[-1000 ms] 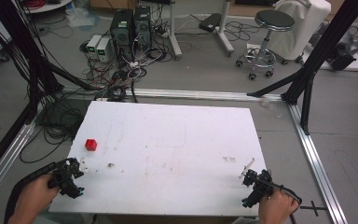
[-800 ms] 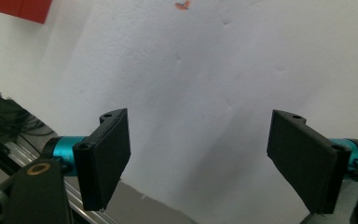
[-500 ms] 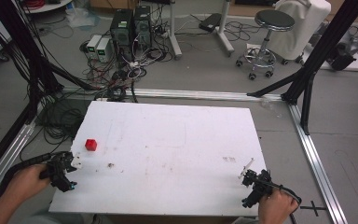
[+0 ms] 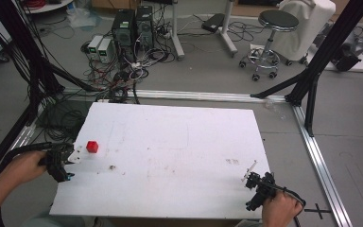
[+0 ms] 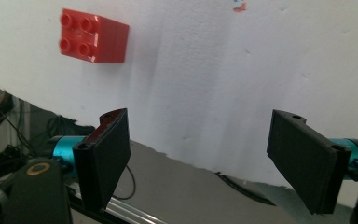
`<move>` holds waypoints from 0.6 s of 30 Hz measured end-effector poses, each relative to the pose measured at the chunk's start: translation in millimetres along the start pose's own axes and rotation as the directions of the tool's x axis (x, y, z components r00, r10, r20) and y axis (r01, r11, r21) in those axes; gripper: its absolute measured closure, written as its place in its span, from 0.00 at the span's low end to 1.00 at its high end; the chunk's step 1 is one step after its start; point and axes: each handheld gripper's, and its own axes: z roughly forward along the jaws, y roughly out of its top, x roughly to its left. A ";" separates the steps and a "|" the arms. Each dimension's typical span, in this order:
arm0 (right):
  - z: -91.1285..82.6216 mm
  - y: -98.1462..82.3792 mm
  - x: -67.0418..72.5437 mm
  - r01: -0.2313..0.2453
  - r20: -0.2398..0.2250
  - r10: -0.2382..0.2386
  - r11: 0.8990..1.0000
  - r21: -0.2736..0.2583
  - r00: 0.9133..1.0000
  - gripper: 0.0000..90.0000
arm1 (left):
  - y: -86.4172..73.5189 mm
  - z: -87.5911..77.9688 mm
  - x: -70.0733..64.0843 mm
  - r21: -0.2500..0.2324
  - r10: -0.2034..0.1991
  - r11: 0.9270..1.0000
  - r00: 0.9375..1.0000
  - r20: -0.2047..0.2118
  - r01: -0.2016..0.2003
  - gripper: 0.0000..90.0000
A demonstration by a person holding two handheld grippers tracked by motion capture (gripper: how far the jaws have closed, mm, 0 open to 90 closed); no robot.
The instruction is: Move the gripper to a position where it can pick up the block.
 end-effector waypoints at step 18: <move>2.0 1.1 0.0 0.002 -0.007 -0.002 1.000 0.005 1.000 0.05 | 21.4 -5.7 54.4 -0.013 0.142 0.990 0.989 0.034 -0.141 0.24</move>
